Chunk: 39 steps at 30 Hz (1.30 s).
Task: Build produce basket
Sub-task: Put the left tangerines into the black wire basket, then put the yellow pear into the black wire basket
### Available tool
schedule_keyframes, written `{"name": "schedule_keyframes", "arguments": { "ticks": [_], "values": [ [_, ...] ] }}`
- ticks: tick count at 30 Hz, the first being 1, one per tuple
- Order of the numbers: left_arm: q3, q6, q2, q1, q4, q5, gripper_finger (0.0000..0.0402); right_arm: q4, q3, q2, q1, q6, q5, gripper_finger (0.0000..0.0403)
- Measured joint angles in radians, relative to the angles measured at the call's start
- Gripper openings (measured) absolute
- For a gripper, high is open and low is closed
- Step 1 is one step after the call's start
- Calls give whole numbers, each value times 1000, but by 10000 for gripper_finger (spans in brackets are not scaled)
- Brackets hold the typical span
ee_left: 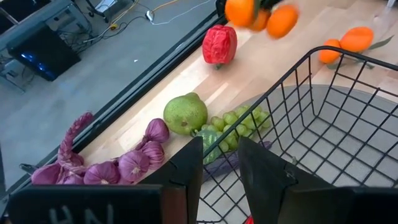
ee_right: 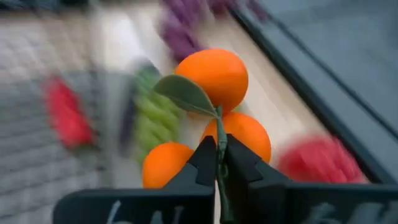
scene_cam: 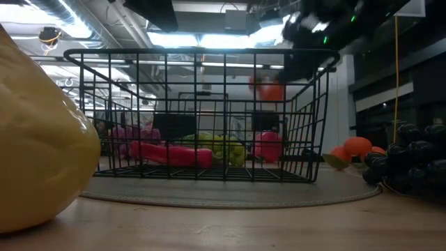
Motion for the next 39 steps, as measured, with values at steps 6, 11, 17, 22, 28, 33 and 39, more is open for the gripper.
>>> {"name": "schedule_keyframes", "arguments": {
  "ticks": [6, 11, 17, 22, 28, 33, 39],
  "values": [
    [0, 0, 0, 0, -1, 0, 96, 43, 1, -97, 58, -53, -308, 7],
    [0, 0, 0, 0, -1, 0, 96, 70, 1, -89, 63, -22, -648, 38],
    [0, -1, 0, 0, 3, 0, 96, 126, 1, -72, 88, -18, -594, 84],
    [0, -1, 0, 0, 3, 0, 96, 128, 1, -71, 99, -2, -479, 113],
    [0, -2, 0, 0, 3, 0, 96, 127, 1, -76, 100, 10, -448, 125],
    [0, -3, 0, 0, 3, 0, 96, 129, 1, -86, 100, 6, -201, 125],
    [0, -3, 0, 0, 3, 17, 96, 74, 1, -86, 100, -19, 178, 125]
  ]
}}
